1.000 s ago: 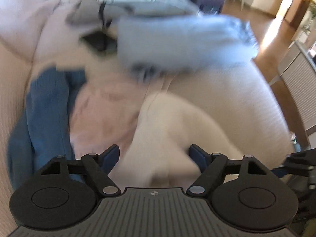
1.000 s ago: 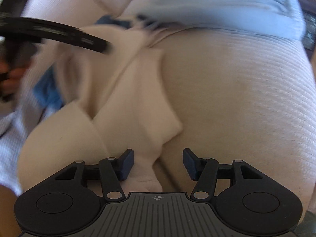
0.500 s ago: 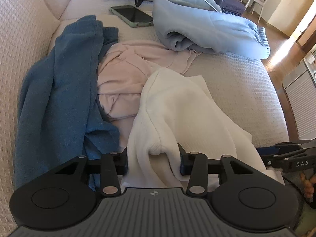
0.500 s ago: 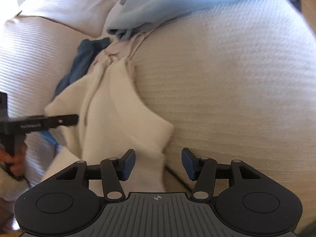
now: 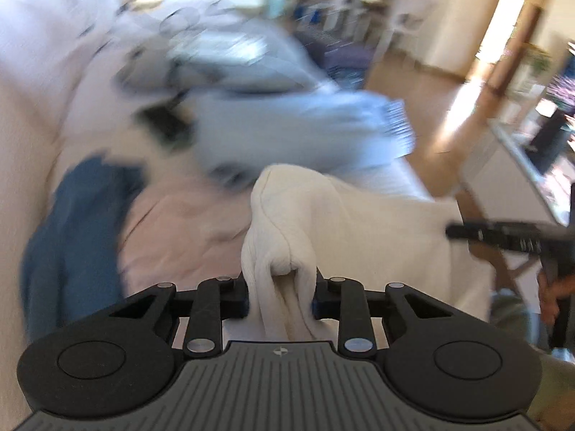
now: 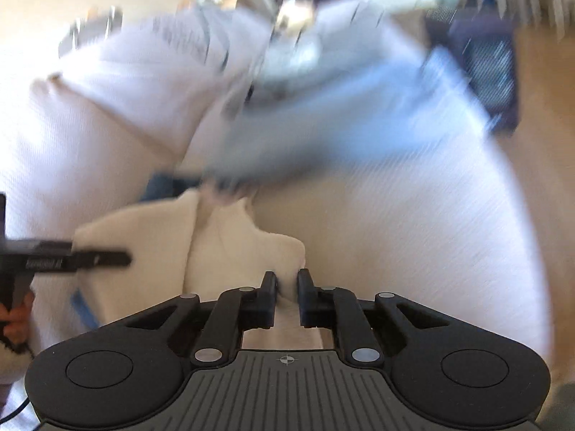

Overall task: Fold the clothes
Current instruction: 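Spread the cream garment with both grippers, lay it on the bed, open both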

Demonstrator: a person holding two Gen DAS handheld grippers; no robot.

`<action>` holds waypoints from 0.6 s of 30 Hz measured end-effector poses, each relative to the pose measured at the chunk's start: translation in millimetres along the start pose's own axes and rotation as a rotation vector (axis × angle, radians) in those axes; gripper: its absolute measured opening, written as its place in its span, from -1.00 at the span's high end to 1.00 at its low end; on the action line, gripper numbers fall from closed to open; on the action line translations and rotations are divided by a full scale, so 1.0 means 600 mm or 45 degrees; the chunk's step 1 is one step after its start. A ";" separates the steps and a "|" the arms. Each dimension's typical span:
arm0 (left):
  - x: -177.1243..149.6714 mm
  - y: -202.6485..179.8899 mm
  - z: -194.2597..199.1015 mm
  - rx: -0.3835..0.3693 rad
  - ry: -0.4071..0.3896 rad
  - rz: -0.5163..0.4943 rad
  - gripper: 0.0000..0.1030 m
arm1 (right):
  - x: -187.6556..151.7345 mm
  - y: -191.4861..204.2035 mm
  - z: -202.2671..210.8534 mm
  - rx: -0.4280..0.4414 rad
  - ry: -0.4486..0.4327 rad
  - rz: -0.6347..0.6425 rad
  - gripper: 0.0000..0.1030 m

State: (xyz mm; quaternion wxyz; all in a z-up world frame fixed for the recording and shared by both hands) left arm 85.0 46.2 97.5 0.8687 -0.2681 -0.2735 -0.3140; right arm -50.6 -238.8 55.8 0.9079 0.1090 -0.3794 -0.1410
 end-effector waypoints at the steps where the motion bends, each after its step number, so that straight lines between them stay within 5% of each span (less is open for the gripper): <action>1: 0.015 -0.018 -0.004 -0.033 -0.013 -0.055 0.51 | 0.011 -0.014 0.027 -0.036 -0.062 -0.006 0.76; 4: 0.061 -0.073 -0.017 -0.132 -0.052 -0.224 0.48 | 0.032 -0.055 0.098 -0.150 -0.207 -0.020 0.76; 8: 0.095 -0.111 -0.078 -0.063 0.017 -0.419 0.40 | 0.026 -0.109 0.151 -0.294 -0.289 -0.082 0.76; 12: 0.128 -0.149 -0.140 0.011 0.087 -0.613 0.40 | -0.012 -0.165 0.143 -0.437 -0.220 -0.175 0.76; 14: 0.136 -0.147 -0.166 0.085 0.112 -0.659 0.43 | -0.028 -0.184 0.122 -0.480 -0.173 -0.195 0.76; 18: 0.150 -0.143 -0.204 0.528 0.008 -0.922 0.60 | -0.035 -0.208 0.070 -0.589 -0.108 -0.190 0.76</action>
Point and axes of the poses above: each gripper's, at about its wrist camera, not at the fingertips, and z roughly against the way its jaws point, y to its left, x to its top, the point moved 1 cm from there along -z, roughly the way its jaws point, and after that the axes turned 10 degrees about -x, right-handed, at the moved point
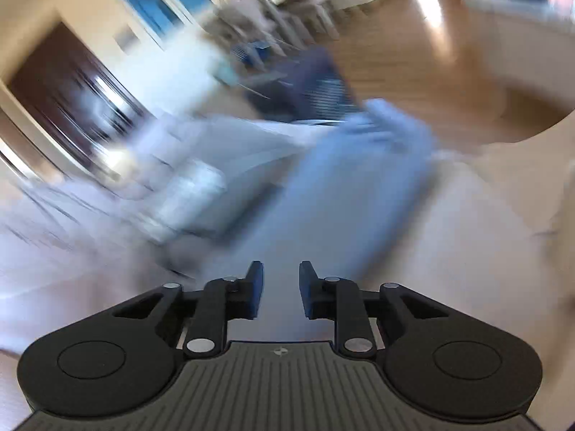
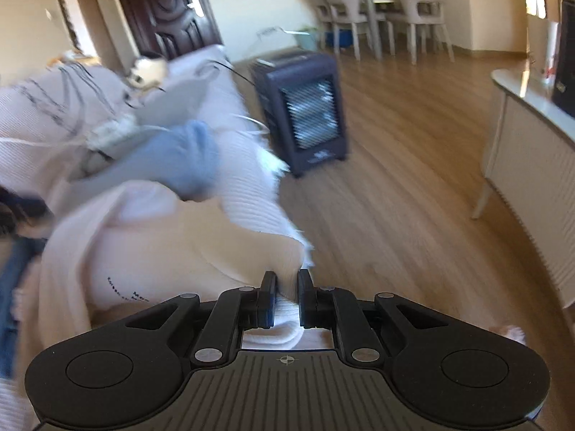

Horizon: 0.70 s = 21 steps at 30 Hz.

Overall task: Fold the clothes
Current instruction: 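Spread the cream garment with both grippers, lay it on the bed, open both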

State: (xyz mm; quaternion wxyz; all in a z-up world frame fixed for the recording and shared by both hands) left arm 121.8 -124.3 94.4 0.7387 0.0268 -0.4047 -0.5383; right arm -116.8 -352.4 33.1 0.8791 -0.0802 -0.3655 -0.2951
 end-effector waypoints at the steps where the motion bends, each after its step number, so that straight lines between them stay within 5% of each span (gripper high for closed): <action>1: 0.004 0.016 -0.001 -0.036 0.003 0.062 0.60 | 0.000 -0.005 -0.006 -0.011 0.000 0.000 0.76; 4: 0.007 0.047 0.005 -0.186 0.014 0.234 0.57 | 0.006 -0.010 -0.021 -0.004 -0.006 -0.003 0.76; 6: -0.004 0.047 0.012 -0.287 0.015 0.299 0.19 | 0.001 -0.008 -0.039 -0.024 0.046 0.022 0.74; 7: -0.015 0.042 0.018 -0.332 0.019 0.337 -0.18 | -0.002 -0.005 -0.048 -0.028 0.070 0.023 0.64; 8: -0.026 0.037 0.024 -0.377 0.023 0.375 -0.24 | -0.005 -0.006 -0.054 -0.025 0.098 0.022 0.64; 12: -0.076 0.005 0.030 -0.478 0.084 0.475 -0.35 | -0.021 -0.019 -0.064 -0.038 0.148 -0.010 0.53; 18: -0.145 -0.046 0.060 -0.555 0.184 0.508 -0.51 | -0.018 -0.027 -0.016 -0.107 0.041 0.022 0.43; 21: -0.175 -0.060 0.073 -0.554 0.233 0.542 -0.62 | -0.017 -0.014 0.010 -0.046 0.003 0.043 0.42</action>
Point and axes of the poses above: each gripper's, at about its wrist camera, not at the fingertips, and z roughly against the way its jaws point, y to its left, x to its top, the point moved 1 cm from there along -z, roughly the way its jaws point, and after that the axes turned 10 degrees about -x, right-handed, at the moved point
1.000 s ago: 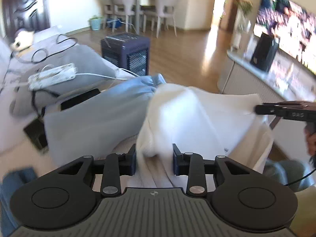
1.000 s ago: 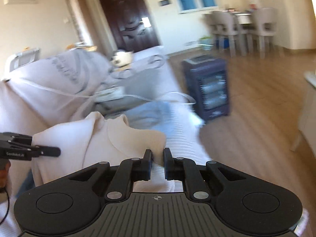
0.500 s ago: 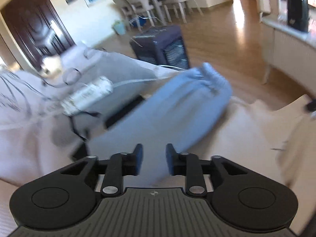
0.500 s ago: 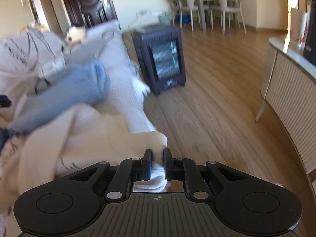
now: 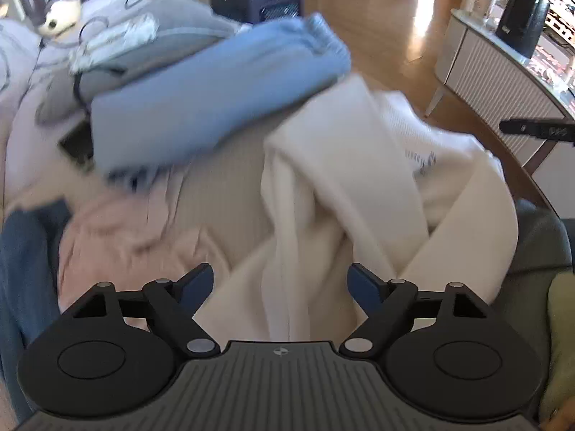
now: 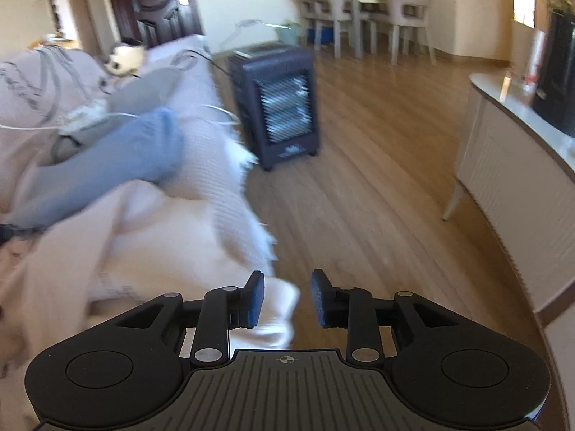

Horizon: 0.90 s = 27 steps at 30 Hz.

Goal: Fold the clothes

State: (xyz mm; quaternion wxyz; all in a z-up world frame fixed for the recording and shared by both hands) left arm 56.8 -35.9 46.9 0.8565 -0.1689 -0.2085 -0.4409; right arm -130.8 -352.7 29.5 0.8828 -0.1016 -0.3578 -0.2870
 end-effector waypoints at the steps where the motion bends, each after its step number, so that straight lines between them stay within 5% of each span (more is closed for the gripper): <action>1: -0.010 -0.002 0.002 0.005 0.009 0.012 -0.68 | -0.003 0.016 0.006 0.040 -0.002 0.027 0.42; 6: -0.033 -0.014 -0.017 -0.026 -0.006 -0.003 -0.77 | -0.017 0.097 0.039 0.242 -0.009 0.161 0.17; 7: -0.034 -0.014 -0.024 -0.011 -0.008 -0.012 -0.62 | -0.019 0.113 0.045 0.282 -0.011 0.188 0.13; 10: -0.032 -0.003 -0.044 -0.019 0.024 0.010 0.75 | -0.028 0.160 0.064 0.397 -0.014 0.268 0.12; 16: -0.005 0.043 -0.012 0.088 -0.039 -0.003 0.81 | -0.054 0.200 0.075 0.403 0.007 0.392 0.12; 23: 0.078 0.071 0.030 0.275 -0.149 -0.226 0.81 | -0.044 0.198 0.064 0.376 0.028 0.345 0.12; 27: 0.102 0.132 -0.049 0.355 -0.043 -0.121 0.52 | -0.045 0.197 0.053 0.374 0.055 0.333 0.12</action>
Point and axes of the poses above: each gripper's, at about its wrist camera, not at the fingertips, and z roughly against the way its jaws point, y to its left, x to its top, the point moved 1 cm from there along -z, roughly the way its jaws point, and after that the axes turned 10 degrees about -x, right-handed, at the moved point
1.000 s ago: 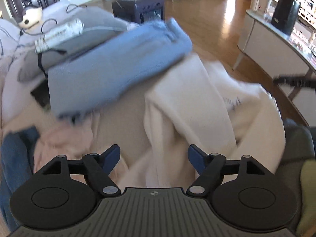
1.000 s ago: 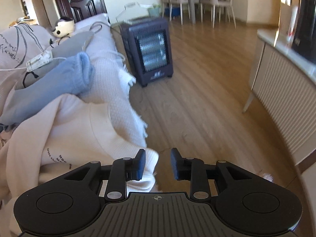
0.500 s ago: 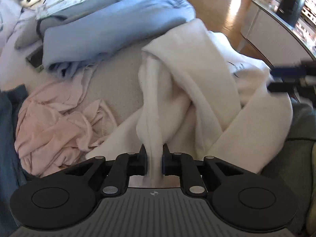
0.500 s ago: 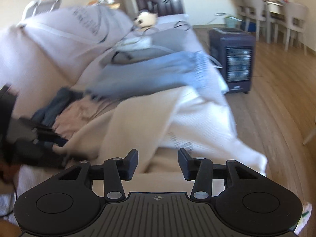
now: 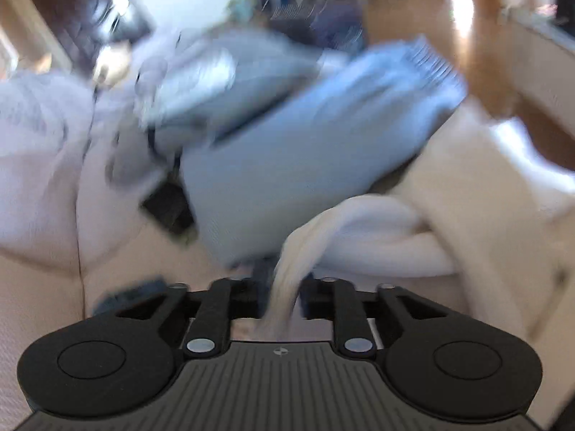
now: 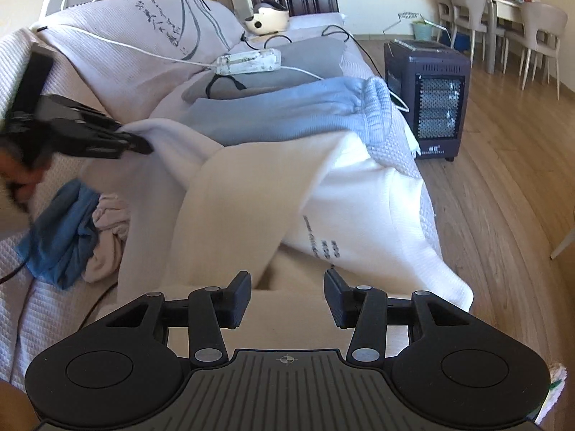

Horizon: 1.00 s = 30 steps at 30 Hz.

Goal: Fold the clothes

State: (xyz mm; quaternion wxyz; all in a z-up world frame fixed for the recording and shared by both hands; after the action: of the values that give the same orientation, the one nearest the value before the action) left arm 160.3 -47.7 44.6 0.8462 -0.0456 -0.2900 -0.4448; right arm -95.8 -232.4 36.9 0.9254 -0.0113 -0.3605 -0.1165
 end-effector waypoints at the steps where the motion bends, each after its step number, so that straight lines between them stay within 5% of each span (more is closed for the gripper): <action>1: -0.006 0.004 -0.024 0.021 0.054 0.016 0.49 | 0.000 -0.002 -0.001 -0.005 0.006 -0.003 0.12; 3: -0.026 0.006 -0.037 0.015 0.091 0.059 0.46 | -0.002 -0.008 0.004 -0.015 0.000 0.007 0.12; 11: -0.096 0.022 0.061 -0.078 -0.036 0.240 -0.58 | -0.017 -0.075 0.025 -0.070 0.036 -0.009 0.12; 14: -0.124 0.014 0.096 -0.136 -0.044 0.295 -0.62 | -0.025 -0.099 0.035 -0.111 0.050 0.000 0.12; 23: -0.234 -0.076 0.098 -0.346 0.176 0.394 -0.64 | -0.054 -0.146 0.031 -0.185 0.110 -0.007 0.12; 30: -0.261 -0.125 0.085 -0.466 0.248 0.453 -0.64 | -0.053 -0.110 0.032 -0.015 0.141 0.042 0.12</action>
State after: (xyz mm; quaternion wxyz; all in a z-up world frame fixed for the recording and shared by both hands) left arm 10.4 38.1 -10.0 0.9126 -0.2048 -0.1094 -0.3365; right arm -145.9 -287.8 25.6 0.9456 -0.0160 -0.3079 -0.1040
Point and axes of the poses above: each gripper's, at about its wrist camera, not at the fingertips, and z roughly against the way its jaws point, y to its left, x to its top, the point moved 1 cm from there along -z, roughly the way its jaws point, and after that the axes turned 10 degrees about -x, right-handed, at the moved point
